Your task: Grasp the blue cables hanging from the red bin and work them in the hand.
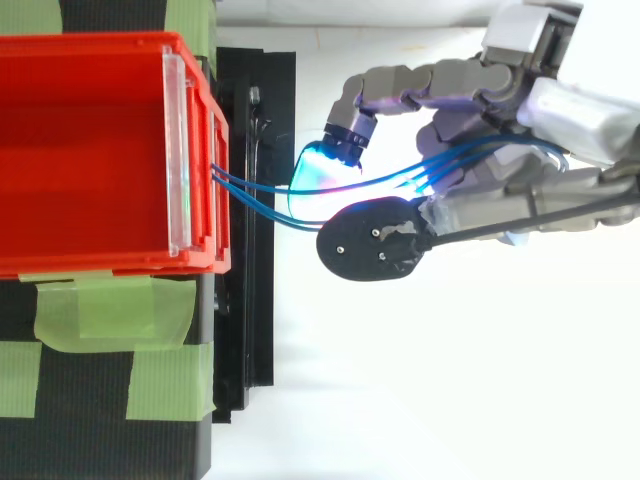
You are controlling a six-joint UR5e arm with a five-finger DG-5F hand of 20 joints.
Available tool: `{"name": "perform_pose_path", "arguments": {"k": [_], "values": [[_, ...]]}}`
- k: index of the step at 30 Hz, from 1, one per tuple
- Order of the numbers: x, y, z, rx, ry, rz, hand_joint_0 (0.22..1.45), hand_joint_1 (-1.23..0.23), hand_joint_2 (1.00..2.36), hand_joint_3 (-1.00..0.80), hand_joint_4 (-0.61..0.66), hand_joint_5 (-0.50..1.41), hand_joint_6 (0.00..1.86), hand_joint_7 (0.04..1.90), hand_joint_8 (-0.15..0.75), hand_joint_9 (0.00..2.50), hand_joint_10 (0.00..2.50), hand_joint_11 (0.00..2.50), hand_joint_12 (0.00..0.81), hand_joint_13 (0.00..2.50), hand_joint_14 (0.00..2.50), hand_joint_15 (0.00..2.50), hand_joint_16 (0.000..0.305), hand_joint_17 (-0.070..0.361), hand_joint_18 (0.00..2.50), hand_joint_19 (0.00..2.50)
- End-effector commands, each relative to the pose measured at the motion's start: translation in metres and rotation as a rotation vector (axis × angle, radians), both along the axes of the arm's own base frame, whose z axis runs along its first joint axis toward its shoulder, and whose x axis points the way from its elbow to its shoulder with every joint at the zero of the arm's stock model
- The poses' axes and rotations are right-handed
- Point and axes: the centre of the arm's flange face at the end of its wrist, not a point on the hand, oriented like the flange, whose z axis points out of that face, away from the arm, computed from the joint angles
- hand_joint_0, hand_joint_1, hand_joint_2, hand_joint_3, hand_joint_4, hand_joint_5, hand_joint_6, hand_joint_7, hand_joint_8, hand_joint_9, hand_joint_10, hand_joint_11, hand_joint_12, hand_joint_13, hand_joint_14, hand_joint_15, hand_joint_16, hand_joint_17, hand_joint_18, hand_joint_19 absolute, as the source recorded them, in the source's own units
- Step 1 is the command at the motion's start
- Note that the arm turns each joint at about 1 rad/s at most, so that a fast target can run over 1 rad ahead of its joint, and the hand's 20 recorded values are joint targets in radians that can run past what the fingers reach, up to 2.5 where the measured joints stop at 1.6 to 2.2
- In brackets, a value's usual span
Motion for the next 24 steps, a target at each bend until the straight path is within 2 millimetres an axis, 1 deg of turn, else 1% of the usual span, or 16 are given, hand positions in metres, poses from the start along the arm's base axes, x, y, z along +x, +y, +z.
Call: {"name": "perform_pose_path", "arguments": {"k": [1,2,5,9,15,19,24], "values": [[0.000,-0.003,0.000,-0.008,0.003,-0.003,0.90,-0.66,1.02,-0.49,0.25,0.27,0.10,1.27,0.511,0.78,2.50,2.50,0.522,0.83,2.50,1.89,0.060,0.134,1.20,1.37],[0.000,-0.004,0.000,-0.011,0.004,-0.004,0.88,-0.66,1.01,-0.56,0.25,0.27,0.09,1.28,0.511,0.78,2.50,2.50,0.522,0.83,2.50,1.89,0.060,0.134,1.20,1.37],[0.000,-0.007,0.000,-0.015,0.005,-0.009,0.86,-0.65,1.01,-0.67,0.26,0.27,0.09,1.28,0.511,0.78,2.50,2.50,0.522,0.83,2.50,1.89,0.060,0.134,1.20,1.37],[-0.001,-0.010,0.000,-0.017,0.010,-0.016,0.85,-0.64,1.01,-0.74,0.25,0.27,0.15,1.27,0.511,0.78,2.50,2.50,0.522,0.83,2.50,1.89,0.060,0.134,1.20,1.37],[-0.003,-0.014,-0.001,-0.025,0.022,-0.034,0.84,-0.64,1.01,-0.77,0.27,0.27,0.24,1.24,0.511,0.78,2.50,2.50,0.522,0.83,2.50,1.89,0.060,0.134,1.20,1.37],[-0.006,-0.018,0.007,-0.031,0.010,-0.052,0.84,-0.63,1.01,-0.80,0.26,0.27,0.27,1.24,0.511,0.78,2.50,2.50,0.522,0.83,2.50,1.89,0.060,0.134,1.20,1.37],[-0.009,-0.024,0.010,-0.047,0.006,-0.087,0.84,-0.63,1.01,-0.81,0.26,0.27,0.30,1.23,0.511,0.78,2.50,2.50,0.522,0.83,2.50,1.89,0.060,0.134,1.20,1.37]]}}
